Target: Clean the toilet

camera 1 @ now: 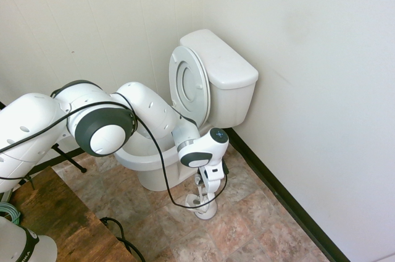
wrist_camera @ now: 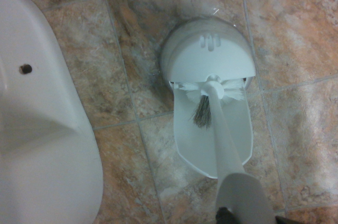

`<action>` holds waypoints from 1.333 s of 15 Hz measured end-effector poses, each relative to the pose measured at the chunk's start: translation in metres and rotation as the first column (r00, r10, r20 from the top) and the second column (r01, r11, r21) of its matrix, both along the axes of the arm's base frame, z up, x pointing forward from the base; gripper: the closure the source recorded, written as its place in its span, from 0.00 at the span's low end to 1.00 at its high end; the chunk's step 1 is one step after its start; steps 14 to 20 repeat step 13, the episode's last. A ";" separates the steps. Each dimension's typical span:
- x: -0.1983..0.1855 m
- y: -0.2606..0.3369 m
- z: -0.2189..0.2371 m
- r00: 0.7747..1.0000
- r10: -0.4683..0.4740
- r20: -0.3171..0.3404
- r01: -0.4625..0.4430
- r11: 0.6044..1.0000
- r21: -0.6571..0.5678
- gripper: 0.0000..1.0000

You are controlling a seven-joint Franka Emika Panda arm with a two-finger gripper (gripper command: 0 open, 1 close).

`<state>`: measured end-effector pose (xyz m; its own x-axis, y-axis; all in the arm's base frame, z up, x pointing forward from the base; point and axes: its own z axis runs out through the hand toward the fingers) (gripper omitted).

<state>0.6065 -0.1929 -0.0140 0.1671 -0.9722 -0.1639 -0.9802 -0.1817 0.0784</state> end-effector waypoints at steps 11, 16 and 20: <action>0.022 -0.001 0.005 0.998 -0.034 -0.045 0.033 0.999 -0.014 1.00; 0.026 -0.002 0.005 0.998 -0.037 -0.050 0.036 0.999 -0.019 1.00; 0.026 -0.002 0.005 0.998 -0.037 -0.050 0.036 0.999 -0.019 1.00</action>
